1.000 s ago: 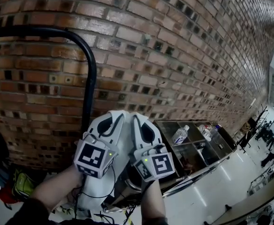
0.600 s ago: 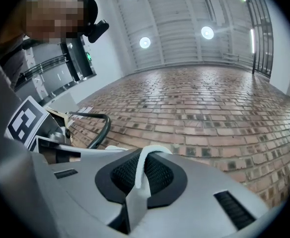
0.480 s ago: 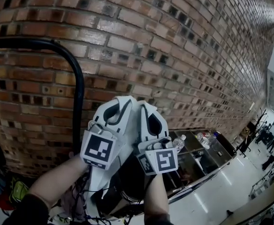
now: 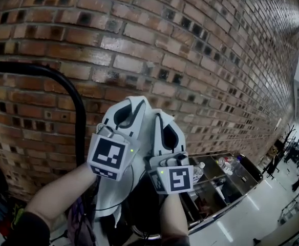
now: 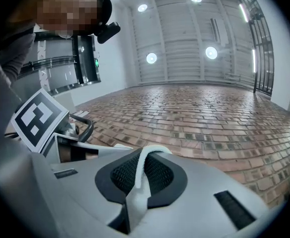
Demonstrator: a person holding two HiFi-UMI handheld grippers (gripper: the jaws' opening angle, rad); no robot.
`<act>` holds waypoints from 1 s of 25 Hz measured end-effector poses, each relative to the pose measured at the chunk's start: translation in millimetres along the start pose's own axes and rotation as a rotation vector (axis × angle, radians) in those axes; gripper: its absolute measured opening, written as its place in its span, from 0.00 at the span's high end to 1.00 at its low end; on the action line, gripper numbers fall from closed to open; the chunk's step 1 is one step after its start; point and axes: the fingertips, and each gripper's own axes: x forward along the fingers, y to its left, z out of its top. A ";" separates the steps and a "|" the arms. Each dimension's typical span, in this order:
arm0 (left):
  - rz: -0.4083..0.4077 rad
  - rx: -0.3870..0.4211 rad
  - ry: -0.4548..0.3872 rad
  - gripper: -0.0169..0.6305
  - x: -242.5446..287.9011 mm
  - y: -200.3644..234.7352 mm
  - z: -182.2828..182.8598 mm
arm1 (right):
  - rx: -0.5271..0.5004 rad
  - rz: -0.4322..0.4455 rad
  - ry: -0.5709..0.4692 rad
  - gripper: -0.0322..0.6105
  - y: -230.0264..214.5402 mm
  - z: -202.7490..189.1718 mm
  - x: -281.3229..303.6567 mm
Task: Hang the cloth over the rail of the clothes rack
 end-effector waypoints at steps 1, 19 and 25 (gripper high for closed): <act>0.002 0.011 -0.008 0.91 5.6 3.3 6.3 | 0.000 0.001 -0.018 0.90 -1.2 4.1 5.5; 0.108 0.195 -0.126 0.91 54.6 88.1 114.0 | 0.048 0.064 -0.200 0.90 21.3 59.1 75.5; 0.128 0.280 -0.167 0.91 60.6 123.8 163.7 | 0.084 0.112 -0.278 0.90 40.5 79.9 88.7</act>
